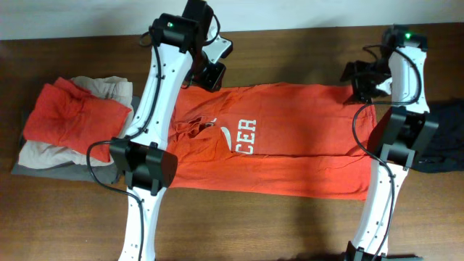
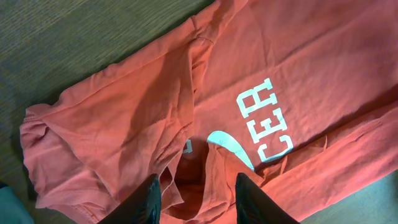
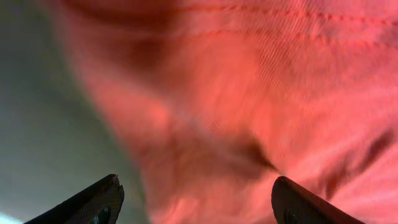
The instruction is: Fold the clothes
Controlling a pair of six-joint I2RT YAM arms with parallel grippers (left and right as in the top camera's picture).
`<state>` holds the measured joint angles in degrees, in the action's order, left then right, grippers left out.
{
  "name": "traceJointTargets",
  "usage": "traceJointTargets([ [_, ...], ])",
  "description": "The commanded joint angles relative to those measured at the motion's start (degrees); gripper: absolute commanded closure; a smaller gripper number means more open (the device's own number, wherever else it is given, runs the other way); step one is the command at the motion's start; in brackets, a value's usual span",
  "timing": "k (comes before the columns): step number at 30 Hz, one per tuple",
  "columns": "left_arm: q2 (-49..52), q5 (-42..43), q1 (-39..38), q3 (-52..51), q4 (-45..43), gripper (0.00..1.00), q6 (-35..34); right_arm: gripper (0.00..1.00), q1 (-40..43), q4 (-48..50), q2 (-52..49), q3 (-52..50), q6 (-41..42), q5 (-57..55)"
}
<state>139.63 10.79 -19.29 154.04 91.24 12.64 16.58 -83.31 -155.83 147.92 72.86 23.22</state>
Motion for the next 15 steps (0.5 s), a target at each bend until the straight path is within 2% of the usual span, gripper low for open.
traceJointTargets([
  [1,-0.92,1.01,-0.11,0.42,-0.07,0.62,-0.13,0.20,-0.48,-0.22,-1.79,0.48,-0.61,-0.42],
  [4,-0.92,0.98,-0.11,0.42,-0.09,0.61,-0.13,0.20,-0.48,-0.42,-1.95,0.48,-0.85,-1.92],
  [8,-0.92,0.98,-0.11,0.42,-0.09,0.61,-0.13,0.34,-0.48,-2.47,-1.95,0.48,-1.77,-4.09],
  [12,-0.92,0.98,-0.11,0.42,-0.09,0.62,-0.13,0.53,-0.35,-3.52,-1.95,0.52,-4.66,-4.44],
  [15,-0.92,0.96,-0.11,0.42,-0.07,0.61,-0.13,0.57,-0.04,-4.26,-1.92,1.46,-8.02,-4.46],
])
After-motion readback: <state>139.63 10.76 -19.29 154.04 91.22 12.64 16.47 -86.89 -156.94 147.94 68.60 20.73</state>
